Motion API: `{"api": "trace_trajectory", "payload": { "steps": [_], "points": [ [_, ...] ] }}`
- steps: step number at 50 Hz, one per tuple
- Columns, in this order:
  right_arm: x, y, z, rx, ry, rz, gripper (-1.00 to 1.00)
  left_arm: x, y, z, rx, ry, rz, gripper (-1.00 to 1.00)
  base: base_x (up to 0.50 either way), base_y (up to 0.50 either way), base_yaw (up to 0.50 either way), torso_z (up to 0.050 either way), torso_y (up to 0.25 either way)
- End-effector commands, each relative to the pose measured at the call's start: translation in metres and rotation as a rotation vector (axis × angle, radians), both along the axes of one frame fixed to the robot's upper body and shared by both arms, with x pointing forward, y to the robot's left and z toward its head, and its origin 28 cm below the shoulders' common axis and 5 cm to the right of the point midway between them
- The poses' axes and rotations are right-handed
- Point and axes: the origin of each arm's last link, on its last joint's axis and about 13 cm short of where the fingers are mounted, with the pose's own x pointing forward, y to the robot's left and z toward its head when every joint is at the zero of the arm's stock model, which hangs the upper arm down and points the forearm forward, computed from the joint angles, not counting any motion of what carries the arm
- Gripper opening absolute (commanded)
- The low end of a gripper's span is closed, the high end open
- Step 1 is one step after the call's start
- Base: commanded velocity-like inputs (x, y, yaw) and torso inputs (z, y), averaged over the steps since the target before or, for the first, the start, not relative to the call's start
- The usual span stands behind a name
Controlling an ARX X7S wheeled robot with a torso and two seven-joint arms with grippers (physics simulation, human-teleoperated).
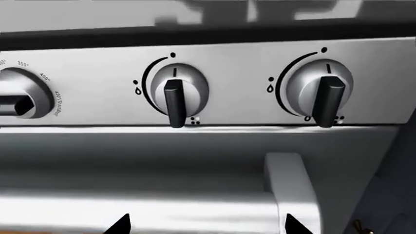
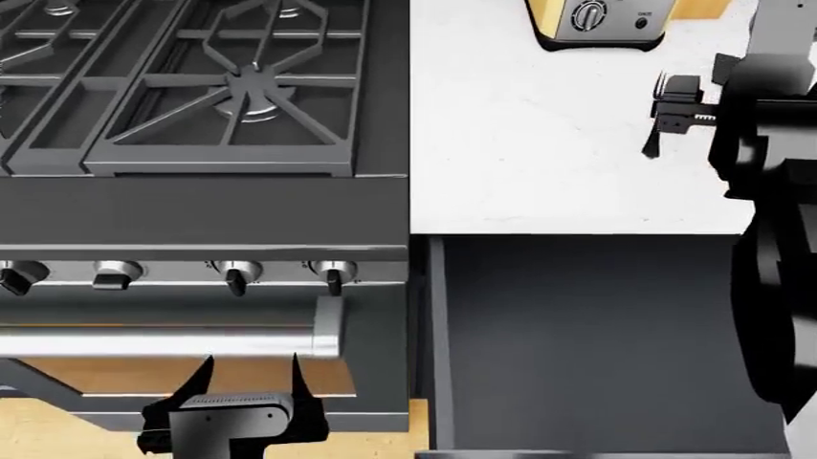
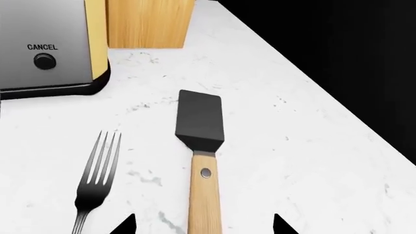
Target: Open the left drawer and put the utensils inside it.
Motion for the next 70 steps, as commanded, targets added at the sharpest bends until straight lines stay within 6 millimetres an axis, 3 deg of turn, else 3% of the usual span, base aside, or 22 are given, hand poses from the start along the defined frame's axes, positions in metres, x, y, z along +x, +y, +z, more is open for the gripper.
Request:
{"api": "trace_trajectory", "payload": {
  "steps": [1, 12, 25, 40, 70],
  "points": [
    [-0.002, -0.001, -0.013, -0.033, 0.073, -0.027, 1.0, 0.001, 0.003, -0.002, -0.019, -0.014, 0.033, 1.0, 0.0, 0.0, 0.0, 0.0, -0.133],
    [-0.005, -0.009, -0.009, -0.013, 0.063, -0.035, 1.0, 0.0, 0.003, -0.001, -0.03, -0.025, 0.027, 1.0, 0.0, 0.0, 0.0, 0.0, -0.094],
    [-0.013, -0.028, 0.012, 0.041, 0.028, -0.023, 1.0, 0.0, 0.002, 0.002, -0.026, -0.032, 0.022, 1.0, 0.0, 0.0, 0.0, 0.0, 0.0],
    [-0.014, -0.027, 0.0, 0.083, 0.066, 0.023, 1.0, 0.001, 0.002, 0.003, -0.021, -0.032, 0.02, 1.0, 0.0, 0.0, 0.0, 0.0, 0.0],
    [-0.016, -0.033, 0.001, 0.141, 0.042, 0.048, 1.0, 0.001, 0.002, 0.001, -0.017, -0.022, 0.029, 1.0, 0.0, 0.0, 0.0, 0.0, 0.0]
  ]
}}
